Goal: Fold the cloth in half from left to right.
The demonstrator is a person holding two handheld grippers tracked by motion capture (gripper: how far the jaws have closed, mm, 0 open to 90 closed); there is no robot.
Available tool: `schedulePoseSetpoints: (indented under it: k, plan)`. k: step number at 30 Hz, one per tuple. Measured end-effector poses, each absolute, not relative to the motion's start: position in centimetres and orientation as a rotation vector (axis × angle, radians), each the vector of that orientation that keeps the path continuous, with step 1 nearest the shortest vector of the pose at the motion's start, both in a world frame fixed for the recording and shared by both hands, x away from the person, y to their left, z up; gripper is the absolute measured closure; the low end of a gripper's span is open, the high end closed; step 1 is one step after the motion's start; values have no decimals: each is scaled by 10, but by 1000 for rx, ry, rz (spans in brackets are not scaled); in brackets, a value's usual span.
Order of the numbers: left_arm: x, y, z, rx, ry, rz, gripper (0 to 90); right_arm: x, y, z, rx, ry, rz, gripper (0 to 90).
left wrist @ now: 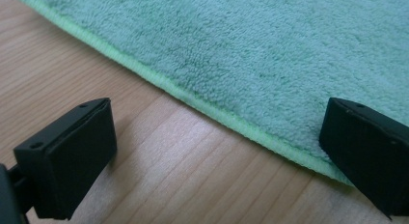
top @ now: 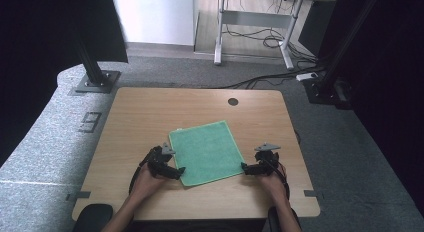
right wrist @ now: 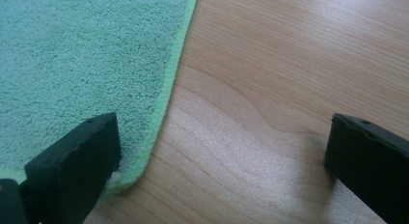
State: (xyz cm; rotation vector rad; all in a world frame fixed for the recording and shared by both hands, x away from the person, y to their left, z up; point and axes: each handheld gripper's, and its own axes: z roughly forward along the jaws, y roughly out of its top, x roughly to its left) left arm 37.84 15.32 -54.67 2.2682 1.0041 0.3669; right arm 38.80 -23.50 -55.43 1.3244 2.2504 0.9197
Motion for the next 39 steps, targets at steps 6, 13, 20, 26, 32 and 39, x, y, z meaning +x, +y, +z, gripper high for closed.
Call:
schedulePoseSetpoints:
  k: [6,13,20,26,32,39]
  plan:
    - [389,161,-540,2268,1006,411,0,387,-236,-557,1299,2242,957,0]
    - [410,172,-536,2245,1051,418,0,387,-236,-557,1305,2236,954,0]
    - [437,184,-529,2198,1093,419,0,386,-236,-557,1311,2231,953,0]
    - [460,187,-522,2162,1125,460,0,386,-236,-557,1312,2231,953,0]
    - [478,186,-520,2151,1150,494,0,386,-236,-557,1312,2231,953,0]
    - [493,188,-530,2120,1218,512,0,386,-236,-557,1312,2230,953,0]
